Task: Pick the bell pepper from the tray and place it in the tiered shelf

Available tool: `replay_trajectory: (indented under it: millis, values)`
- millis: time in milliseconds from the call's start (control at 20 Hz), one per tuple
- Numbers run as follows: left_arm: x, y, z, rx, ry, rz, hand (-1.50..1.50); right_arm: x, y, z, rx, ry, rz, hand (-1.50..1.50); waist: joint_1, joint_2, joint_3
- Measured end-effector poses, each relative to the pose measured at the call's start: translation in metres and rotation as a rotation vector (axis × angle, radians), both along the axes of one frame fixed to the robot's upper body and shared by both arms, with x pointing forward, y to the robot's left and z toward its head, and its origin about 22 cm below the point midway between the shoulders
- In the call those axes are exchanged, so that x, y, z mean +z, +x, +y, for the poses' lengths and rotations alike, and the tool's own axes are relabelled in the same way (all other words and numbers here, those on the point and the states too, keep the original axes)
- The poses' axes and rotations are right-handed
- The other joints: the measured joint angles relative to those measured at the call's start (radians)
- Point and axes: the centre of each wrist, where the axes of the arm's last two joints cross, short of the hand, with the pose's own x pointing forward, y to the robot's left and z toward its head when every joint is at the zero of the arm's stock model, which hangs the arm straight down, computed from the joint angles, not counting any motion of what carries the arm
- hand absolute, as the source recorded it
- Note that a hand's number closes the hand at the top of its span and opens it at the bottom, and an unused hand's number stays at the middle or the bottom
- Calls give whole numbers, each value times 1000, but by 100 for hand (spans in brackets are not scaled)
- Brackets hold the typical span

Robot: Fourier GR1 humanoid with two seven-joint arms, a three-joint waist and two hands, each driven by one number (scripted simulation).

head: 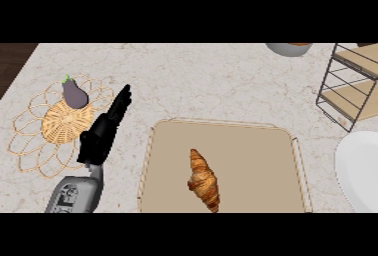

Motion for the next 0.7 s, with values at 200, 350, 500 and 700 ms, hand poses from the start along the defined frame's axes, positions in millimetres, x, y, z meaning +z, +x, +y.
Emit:
replay_trajectory:
  millis: [200,350,500,700]
  values:
    - [0,1,-3,0,1,5,0,-5,-3,-8,-107,-66,39,-150,0,1,1]
    - [1,2,-5,4,5,5,0,-9,-8,-18,-144,-78,48,-150,-1,0,1]
    - [0,-1,-7,-2,2,2,0,-10,-11,-24,-158,-35,45,-150,3,0,1]
    - [-2,-1,-5,1,-5,5,0,-1,-12,-25,-151,61,31,-150,3,0,2]
